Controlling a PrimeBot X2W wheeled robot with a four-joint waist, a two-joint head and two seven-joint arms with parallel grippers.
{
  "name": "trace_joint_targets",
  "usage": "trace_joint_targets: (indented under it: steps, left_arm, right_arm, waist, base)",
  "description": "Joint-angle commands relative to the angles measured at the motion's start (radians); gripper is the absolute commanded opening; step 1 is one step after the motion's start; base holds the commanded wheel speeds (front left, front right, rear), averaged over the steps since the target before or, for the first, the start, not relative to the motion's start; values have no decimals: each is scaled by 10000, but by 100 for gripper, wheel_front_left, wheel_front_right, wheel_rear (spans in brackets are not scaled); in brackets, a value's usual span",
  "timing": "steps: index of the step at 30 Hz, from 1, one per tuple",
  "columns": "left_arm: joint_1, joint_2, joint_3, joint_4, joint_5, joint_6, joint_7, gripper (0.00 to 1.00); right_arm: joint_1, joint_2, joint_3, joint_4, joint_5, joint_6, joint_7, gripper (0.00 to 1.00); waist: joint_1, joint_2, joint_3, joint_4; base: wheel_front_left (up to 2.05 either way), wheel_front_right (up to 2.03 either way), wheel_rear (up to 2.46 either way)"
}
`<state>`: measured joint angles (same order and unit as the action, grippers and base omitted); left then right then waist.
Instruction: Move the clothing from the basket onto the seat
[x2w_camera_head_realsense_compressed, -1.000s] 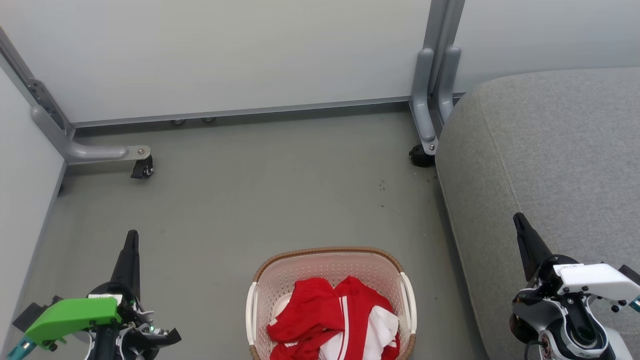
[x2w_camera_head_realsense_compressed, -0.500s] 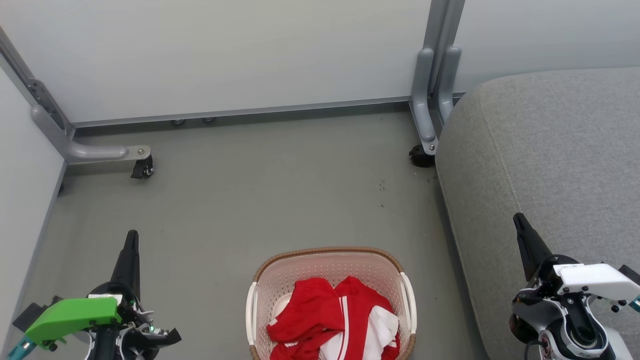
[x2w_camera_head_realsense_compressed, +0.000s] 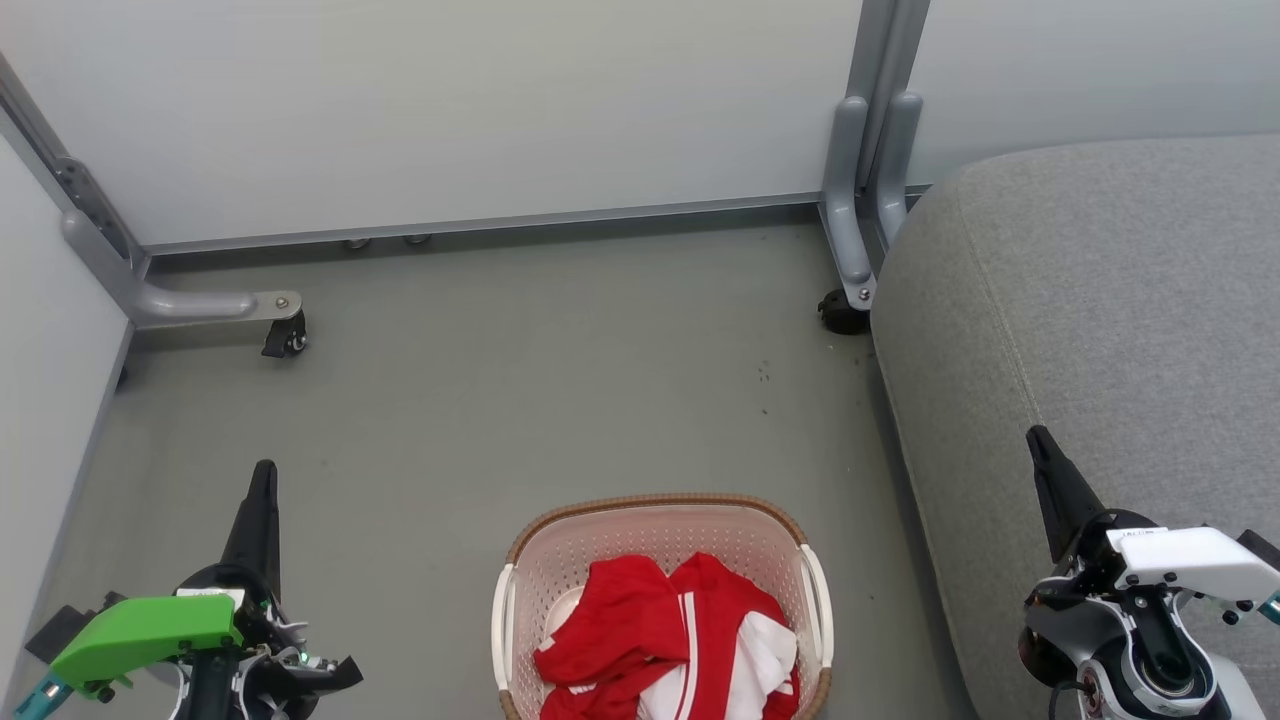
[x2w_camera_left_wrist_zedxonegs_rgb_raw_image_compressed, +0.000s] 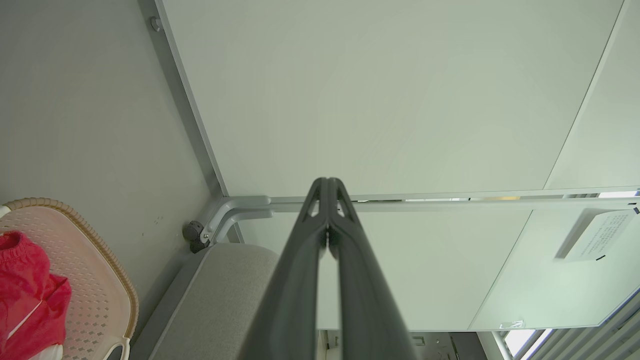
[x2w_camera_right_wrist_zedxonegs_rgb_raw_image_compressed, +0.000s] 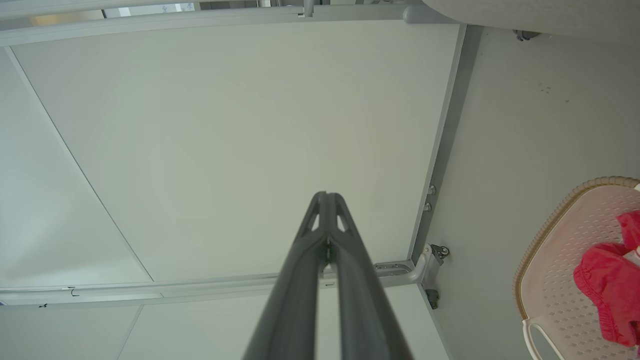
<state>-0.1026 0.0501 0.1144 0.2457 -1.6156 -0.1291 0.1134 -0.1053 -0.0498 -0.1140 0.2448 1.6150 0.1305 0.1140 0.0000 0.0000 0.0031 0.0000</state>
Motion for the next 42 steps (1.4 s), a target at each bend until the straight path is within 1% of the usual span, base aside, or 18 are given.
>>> trace_joint_targets:
  steps: [1,11,12,13,14,15,16,18,20,25,27,35,42]
  left_arm:
    - [-169,12,2,0,75,-59,24,0]
    - [-169,12,2,0,75,-59,24,0]
    - [19,-8,-9,39,-1,4,-2,0]
    - [77,-21,-12,126,-1,6,-4,100]
    - [155,-48,-15,224,-2,17,-2,100]
    - [206,-63,-31,278,2,21,-9,0]
    - [249,-74,-58,325,16,26,-29,100]
    - [224,-67,-165,283,113,25,-133,100]
    - [180,-44,-297,242,433,23,-300,100]
    - [133,-50,-281,-2,1833,21,-580,100]
    - [134,-55,-319,-158,2446,46,-683,100]
    - [136,-48,-802,-733,4477,264,-1039,100]
    - [109,94,-1316,-1030,5856,617,-1316,100]
  right_arm:
    - [-95,-19,3,15,-65,5,13,0]
    - [-95,-19,4,15,-65,5,13,0]
    - [17,11,4,35,6,0,-1,0]
    - [64,36,3,118,6,-2,-5,100]
    - [139,63,6,211,6,-2,-8,100]
    - [197,80,16,253,6,-2,-13,0]
    - [246,93,32,303,0,-2,-24,100]
    - [237,80,107,245,-69,-2,-107,100]
    - [218,12,286,196,-325,-2,-299,100]
    - [163,-43,389,133,-1522,-1,-588,100]
    - [163,-44,435,46,-2170,-1,-690,100]
    - [222,-58,716,-427,-4329,0,-1048,100]
    - [259,-97,954,-694,-5691,0,-1322,100]
  waist:
    - [0,0,0,0]
    - [0,0,0,0]
    - [0,0,0,0]
    - [0,0,1,0]
    - [0,0,0,0]
    - [0,0,2,-1]
    - [0,0,4,-1]
    - [0,0,4,-2]
    - [0,0,6,-2]
    - [0,0,13,-3]
    - [0,0,17,-2]
    - [0,0,44,6]
    - [0,0,68,7]
  base:
    - [0,0,0]
    - [0,0,0]
    - [0,0,0]
    - [0,0,0]
    - [0,0,0]
    - [0,0,0]
    - [0,0,0]
    - [0,0,0]
    - [0,0,0]
    - [0,0,0]
    - [0,0,0]
    - [0,0,0]
    - [0,0,0]
